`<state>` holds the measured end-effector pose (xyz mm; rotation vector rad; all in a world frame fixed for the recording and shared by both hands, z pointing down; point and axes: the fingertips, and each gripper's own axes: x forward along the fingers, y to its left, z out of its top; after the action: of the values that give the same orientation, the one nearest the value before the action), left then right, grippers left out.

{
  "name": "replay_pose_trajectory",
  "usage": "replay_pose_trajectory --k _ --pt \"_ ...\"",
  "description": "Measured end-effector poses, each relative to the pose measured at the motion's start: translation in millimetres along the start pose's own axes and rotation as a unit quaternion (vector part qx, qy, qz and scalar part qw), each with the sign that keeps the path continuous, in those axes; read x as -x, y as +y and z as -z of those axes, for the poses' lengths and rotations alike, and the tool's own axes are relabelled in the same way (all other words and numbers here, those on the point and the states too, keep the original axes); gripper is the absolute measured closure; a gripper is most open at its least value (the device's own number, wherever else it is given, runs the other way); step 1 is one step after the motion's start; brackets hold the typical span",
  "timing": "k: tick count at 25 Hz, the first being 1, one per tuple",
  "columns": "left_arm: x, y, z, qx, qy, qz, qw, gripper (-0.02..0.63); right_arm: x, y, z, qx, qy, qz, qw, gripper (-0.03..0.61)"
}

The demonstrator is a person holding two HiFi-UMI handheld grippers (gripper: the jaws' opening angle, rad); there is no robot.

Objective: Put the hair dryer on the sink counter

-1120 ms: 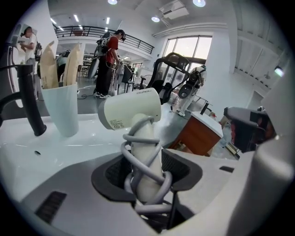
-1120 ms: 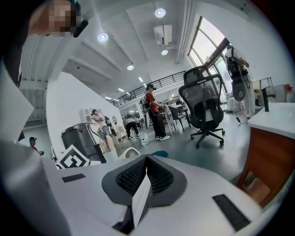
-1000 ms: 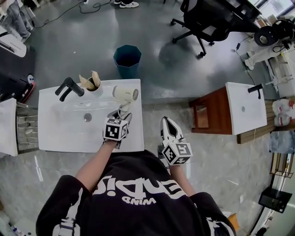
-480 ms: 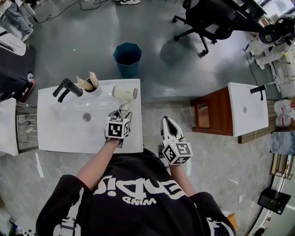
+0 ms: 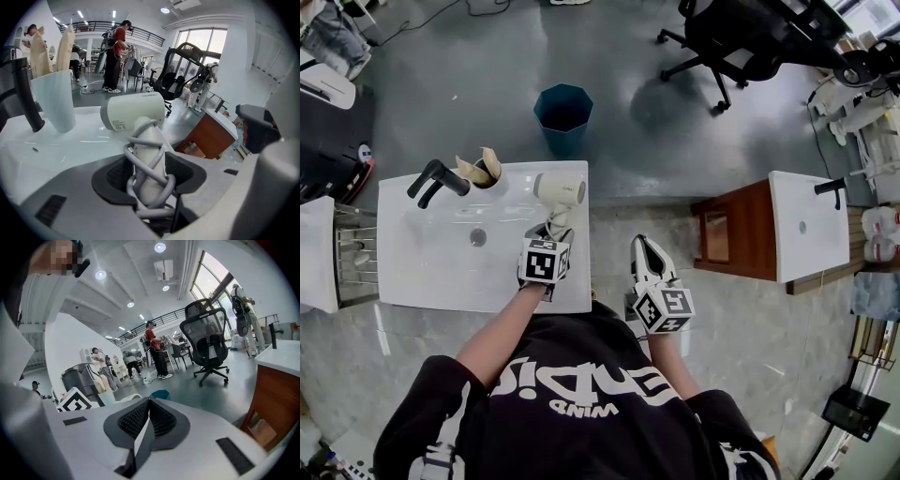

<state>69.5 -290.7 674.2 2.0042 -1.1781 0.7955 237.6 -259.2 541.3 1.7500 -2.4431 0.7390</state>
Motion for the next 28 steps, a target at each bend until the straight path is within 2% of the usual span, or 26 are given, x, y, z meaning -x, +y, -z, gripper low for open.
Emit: replay_pose_trajectory --k 11,20,28 --pt "-8.6 -7.3 5.1 0.02 0.014 0.013 0.9996 0.388 -2.8 -4.6 4.6 -0.007 0.006 -0.003 1.0 0.555" --pt "-7.3 -8.8 1.2 0.029 0.001 0.026 0.9992 0.384 -3.4 -5.2 7.6 -0.01 0.008 0.0 1.0 0.554" --pt "2.0 -7.6 -3.5 0.007 -0.013 0.026 0.9996 0.33 -2.6 2.7 7.0 -0.005 0.008 -0.004 1.0 0.555"
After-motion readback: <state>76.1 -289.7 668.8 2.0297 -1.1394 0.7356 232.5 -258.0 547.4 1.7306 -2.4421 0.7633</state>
